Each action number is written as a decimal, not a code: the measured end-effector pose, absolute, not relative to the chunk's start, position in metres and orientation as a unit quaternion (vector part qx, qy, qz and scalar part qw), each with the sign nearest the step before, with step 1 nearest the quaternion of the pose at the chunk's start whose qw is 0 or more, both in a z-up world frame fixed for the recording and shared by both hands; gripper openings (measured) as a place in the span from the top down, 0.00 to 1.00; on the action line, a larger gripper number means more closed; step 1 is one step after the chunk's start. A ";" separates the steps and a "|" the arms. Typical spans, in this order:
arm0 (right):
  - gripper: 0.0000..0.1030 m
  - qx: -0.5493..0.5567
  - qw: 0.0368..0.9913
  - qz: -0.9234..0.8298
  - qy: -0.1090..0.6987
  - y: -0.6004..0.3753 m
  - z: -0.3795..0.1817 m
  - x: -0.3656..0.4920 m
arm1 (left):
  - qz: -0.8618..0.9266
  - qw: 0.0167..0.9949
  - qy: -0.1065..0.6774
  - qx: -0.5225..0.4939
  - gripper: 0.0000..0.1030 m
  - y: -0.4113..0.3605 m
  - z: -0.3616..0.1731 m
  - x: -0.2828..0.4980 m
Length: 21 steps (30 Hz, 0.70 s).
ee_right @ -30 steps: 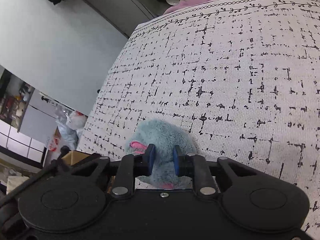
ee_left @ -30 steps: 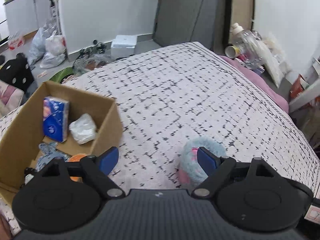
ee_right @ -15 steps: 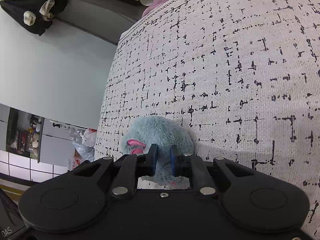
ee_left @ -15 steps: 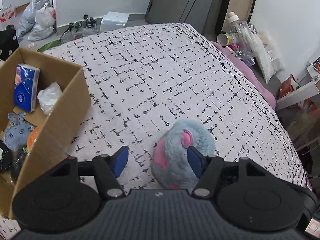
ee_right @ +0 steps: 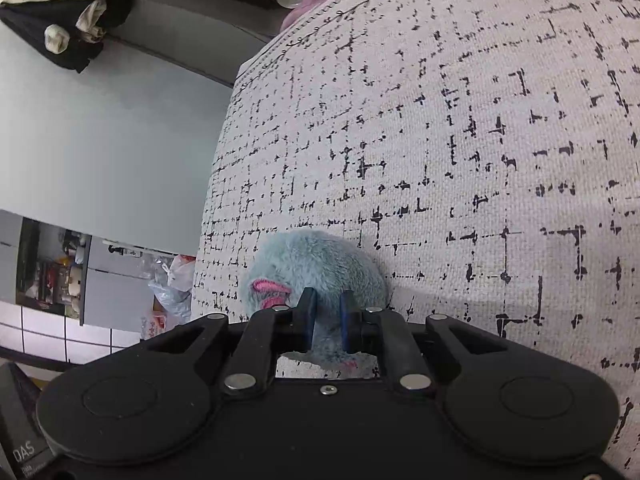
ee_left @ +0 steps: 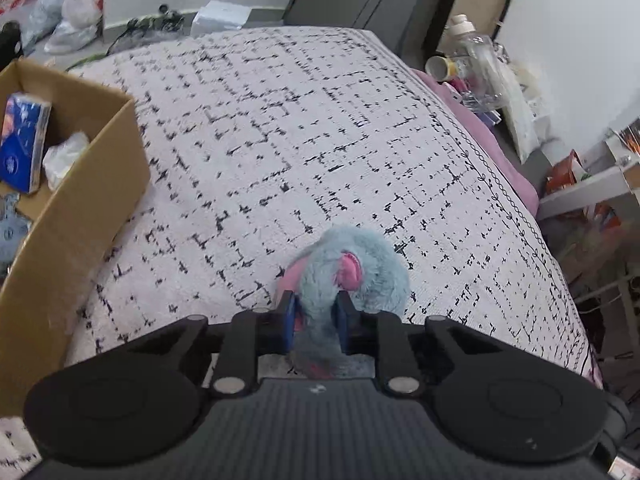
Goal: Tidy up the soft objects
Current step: 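Carry the plush mouse with both grippers over the cardboard box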
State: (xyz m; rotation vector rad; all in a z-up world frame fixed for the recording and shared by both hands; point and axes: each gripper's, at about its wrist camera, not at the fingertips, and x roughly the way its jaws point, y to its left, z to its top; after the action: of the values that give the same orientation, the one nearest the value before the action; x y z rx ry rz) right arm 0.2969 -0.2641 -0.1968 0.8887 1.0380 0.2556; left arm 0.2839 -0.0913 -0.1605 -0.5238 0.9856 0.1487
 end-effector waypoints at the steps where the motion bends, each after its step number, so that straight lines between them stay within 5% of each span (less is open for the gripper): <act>1: 0.88 0.407 0.770 0.121 0.477 -0.264 -0.196 0.296 | 0.070 0.846 0.467 -0.248 0.83 -0.092 -0.159 0.284; 21: 0.88 0.384 0.800 0.236 0.395 -0.241 -0.148 0.278 | 0.064 0.884 0.401 -0.231 0.85 -0.062 -0.097 0.254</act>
State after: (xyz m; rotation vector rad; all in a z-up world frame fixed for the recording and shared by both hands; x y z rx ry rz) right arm 0.2779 -0.2409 -0.1484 0.8238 0.8480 0.5058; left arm 0.2544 -0.0623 -0.0975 -0.4812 0.8337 0.1325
